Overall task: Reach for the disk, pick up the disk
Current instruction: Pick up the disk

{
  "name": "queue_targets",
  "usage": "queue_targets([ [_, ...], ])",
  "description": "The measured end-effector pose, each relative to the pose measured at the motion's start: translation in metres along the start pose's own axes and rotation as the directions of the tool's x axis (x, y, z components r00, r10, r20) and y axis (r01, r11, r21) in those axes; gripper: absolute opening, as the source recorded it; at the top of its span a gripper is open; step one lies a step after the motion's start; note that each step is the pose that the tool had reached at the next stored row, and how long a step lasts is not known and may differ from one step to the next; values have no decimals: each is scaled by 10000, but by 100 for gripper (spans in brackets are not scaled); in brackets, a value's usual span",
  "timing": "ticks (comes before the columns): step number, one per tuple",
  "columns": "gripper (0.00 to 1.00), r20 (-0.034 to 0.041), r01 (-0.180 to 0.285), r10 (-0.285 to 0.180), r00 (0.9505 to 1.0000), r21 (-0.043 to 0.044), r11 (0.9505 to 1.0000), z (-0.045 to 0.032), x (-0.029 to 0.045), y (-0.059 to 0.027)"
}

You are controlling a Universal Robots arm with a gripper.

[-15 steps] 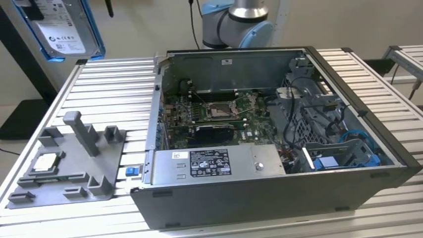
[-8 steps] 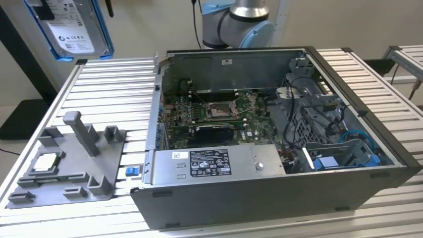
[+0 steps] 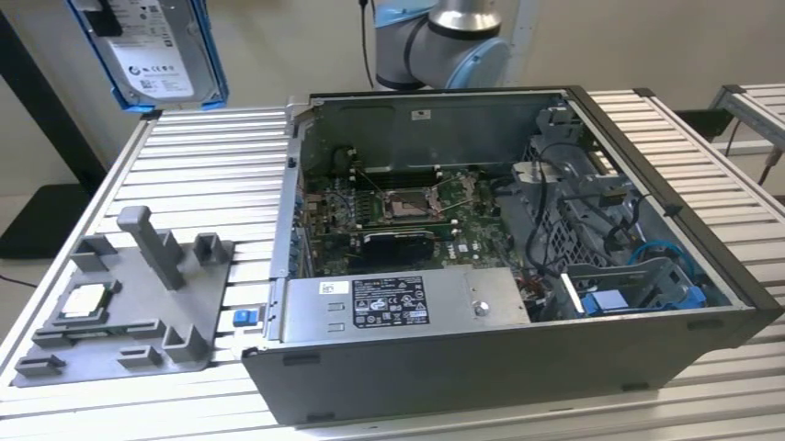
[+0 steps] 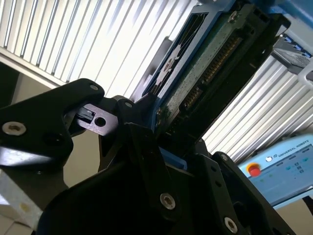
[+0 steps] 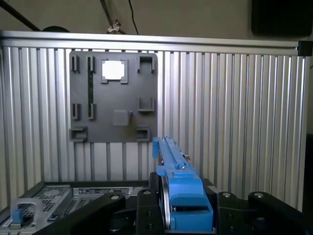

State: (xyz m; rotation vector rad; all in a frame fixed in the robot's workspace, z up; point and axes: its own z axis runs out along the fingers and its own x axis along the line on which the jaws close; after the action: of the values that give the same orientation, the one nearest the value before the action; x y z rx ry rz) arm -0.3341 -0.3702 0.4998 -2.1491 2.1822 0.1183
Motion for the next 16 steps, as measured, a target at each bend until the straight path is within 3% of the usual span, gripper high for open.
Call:
queue_targets([
  [16, 0, 0, 0, 0, 10000, -1, 10000, 0, -6, -391],
])
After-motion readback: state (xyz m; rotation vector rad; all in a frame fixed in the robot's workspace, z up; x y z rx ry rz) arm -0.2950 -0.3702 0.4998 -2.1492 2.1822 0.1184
